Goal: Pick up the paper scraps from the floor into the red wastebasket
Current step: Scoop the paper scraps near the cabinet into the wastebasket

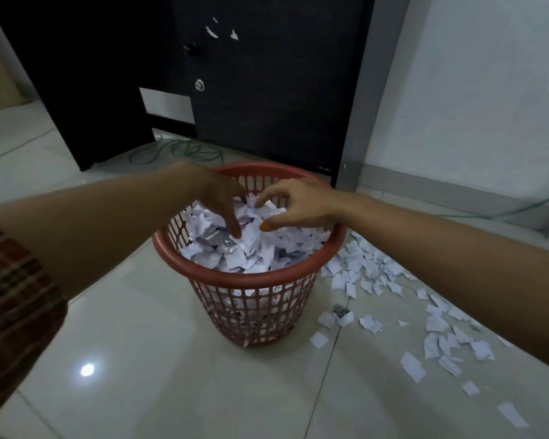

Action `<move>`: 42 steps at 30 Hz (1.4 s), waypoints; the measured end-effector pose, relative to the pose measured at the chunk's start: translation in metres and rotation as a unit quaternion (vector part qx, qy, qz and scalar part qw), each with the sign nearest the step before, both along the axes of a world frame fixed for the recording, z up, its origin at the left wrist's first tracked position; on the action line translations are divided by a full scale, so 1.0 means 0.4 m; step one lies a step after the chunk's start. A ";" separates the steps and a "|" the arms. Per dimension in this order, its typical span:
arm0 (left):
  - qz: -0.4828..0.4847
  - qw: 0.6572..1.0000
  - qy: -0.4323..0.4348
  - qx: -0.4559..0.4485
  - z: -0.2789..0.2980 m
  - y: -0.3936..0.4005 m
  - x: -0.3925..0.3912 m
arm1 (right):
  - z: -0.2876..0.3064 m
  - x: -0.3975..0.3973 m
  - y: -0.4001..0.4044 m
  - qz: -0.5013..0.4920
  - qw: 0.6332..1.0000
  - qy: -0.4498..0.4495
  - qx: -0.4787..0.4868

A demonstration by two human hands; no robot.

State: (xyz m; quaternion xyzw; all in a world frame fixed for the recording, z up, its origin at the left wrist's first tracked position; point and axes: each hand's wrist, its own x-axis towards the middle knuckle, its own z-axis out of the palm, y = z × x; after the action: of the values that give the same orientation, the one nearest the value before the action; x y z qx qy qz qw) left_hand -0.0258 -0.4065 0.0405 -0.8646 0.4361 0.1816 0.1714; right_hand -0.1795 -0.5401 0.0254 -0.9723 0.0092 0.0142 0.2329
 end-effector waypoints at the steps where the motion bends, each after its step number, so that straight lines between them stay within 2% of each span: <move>1: -0.002 1.000 0.008 -0.004 0.006 -0.005 -0.004 | 0.002 0.000 -0.003 0.000 1.000 0.002 0.003; 6: 0.016 0.999 0.026 -0.022 0.041 -0.029 -0.022 | 0.008 -0.016 -0.014 0.000 1.000 -0.015 -0.013; 10: 0.030 0.999 0.028 -0.034 0.059 -0.052 -0.033 | 0.003 -0.037 -0.027 -0.016 0.996 -0.089 -0.021; 13: -0.034 0.989 -0.012 -0.140 0.055 -0.077 -0.045 | -0.011 -0.044 -0.051 -0.044 0.982 -0.172 -0.069; 15: -0.114 0.966 -0.060 -0.226 0.050 -0.094 -0.055 | -0.021 -0.049 -0.068 -0.064 0.968 -0.217 -0.103; 18: -0.187 0.924 -0.037 -0.331 0.052 -0.120 -0.082 | -0.031 -0.071 -0.096 -0.095 0.957 -0.249 -0.117; 20: -0.209 0.911 -0.022 -0.356 0.053 -0.142 -0.111 | -0.039 -0.095 -0.122 -0.118 0.951 -0.255 -0.126; 25: -0.278 0.888 -0.037 -0.364 0.034 -0.204 -0.181 | -0.046 -0.160 -0.177 -0.150 0.942 -0.257 -0.152; 35: -0.331 0.887 -0.016 -0.323 0.002 -0.353 -0.348 | -0.088 -0.348 -0.291 -0.207 0.938 -0.202 -0.193; 42: -0.393 0.897 -0.034 -0.198 -0.095 -0.463 -0.484 | -0.180 -0.498 -0.360 -0.248 0.943 -0.085 -0.204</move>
State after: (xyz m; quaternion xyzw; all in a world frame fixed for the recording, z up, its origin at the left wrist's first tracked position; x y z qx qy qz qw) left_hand -0.2194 -0.5916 0.0027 -0.6447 0.7611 -0.0200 0.0684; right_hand -0.3789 -0.6842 -0.0464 -0.9636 0.2331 -0.1286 0.0256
